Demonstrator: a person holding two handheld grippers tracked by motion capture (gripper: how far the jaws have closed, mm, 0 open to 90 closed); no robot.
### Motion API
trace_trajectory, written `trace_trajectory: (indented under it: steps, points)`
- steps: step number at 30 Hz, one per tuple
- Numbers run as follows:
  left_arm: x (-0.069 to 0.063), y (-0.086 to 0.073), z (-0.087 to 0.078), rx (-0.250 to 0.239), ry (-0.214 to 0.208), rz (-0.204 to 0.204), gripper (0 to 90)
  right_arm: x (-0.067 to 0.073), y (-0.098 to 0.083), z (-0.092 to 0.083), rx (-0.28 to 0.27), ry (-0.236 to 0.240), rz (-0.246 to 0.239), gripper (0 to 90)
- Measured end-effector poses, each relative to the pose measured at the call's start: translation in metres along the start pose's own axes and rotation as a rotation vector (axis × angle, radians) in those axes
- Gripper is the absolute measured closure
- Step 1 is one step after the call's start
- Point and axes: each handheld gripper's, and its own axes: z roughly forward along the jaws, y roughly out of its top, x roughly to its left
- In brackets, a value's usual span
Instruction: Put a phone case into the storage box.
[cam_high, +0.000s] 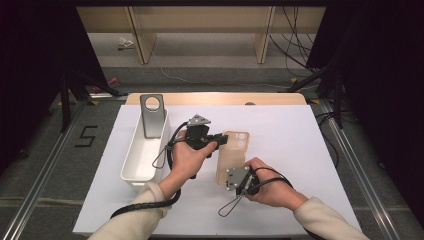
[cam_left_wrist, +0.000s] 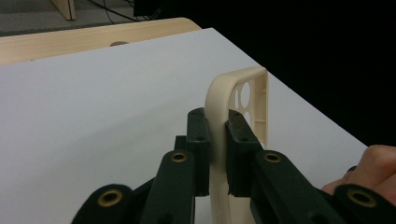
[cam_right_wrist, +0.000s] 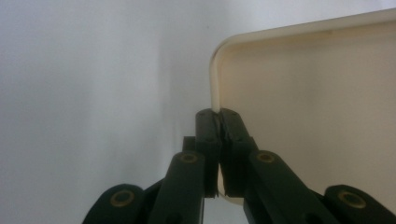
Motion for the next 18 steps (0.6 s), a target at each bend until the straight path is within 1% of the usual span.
trace_trajectory:
  steps: [2, 3, 5, 6, 7, 8, 10, 11, 14, 15, 16, 18]
  points:
    - [-0.001, 0.001, 0.000, -0.004, -0.003, 0.006, 81.9, -0.001, 0.000, 0.001, -0.007, -0.008, 0.003, 86.9]
    - [-0.002, 0.001, -0.001, -0.009, 0.000, 0.017, 82.0, -0.001, -0.001, 0.001, -0.010, -0.004, 0.007, 86.5]
    - [-0.003, 0.002, -0.001, -0.009, 0.024, 0.052, 82.1, -0.002, -0.002, 0.001, -0.020, -0.017, 0.026, 84.2]
    - [-0.003, 0.002, -0.002, -0.010, 0.035, 0.067, 82.1, -0.001, -0.002, 0.001, -0.016, -0.019, 0.041, 82.0]
    - [-0.002, 0.002, -0.002, -0.012, 0.039, 0.068, 82.1, -0.002, -0.003, 0.000, -0.026, -0.021, 0.041, 79.3]
    - [-0.001, 0.002, -0.003, -0.014, 0.038, 0.066, 82.1, -0.003, -0.004, 0.000, -0.038, -0.036, 0.056, 76.7]
    - [0.001, 0.003, -0.004, -0.023, 0.049, 0.065, 82.1, -0.005, -0.005, 0.000, -0.053, -0.050, 0.072, 70.5]
    - [0.002, 0.003, -0.005, -0.026, 0.051, 0.065, 82.1, -0.006, -0.006, -0.001, -0.060, -0.046, 0.085, 67.5]
    - [0.006, 0.003, -0.008, -0.040, 0.066, 0.071, 82.0, -0.008, -0.008, -0.004, -0.092, -0.061, 0.124, 59.2]
    - [0.007, 0.003, -0.009, -0.048, 0.077, 0.074, 81.9, -0.008, -0.009, -0.005, -0.104, -0.080, 0.139, 56.9]
    - [0.008, 0.003, -0.011, -0.052, 0.086, 0.082, 81.9, -0.009, -0.010, -0.007, -0.116, -0.082, 0.155, 55.3]
    - [0.010, 0.003, -0.013, -0.060, 0.095, 0.082, 81.9, -0.011, -0.013, -0.011, -0.144, -0.084, 0.197, 50.5]
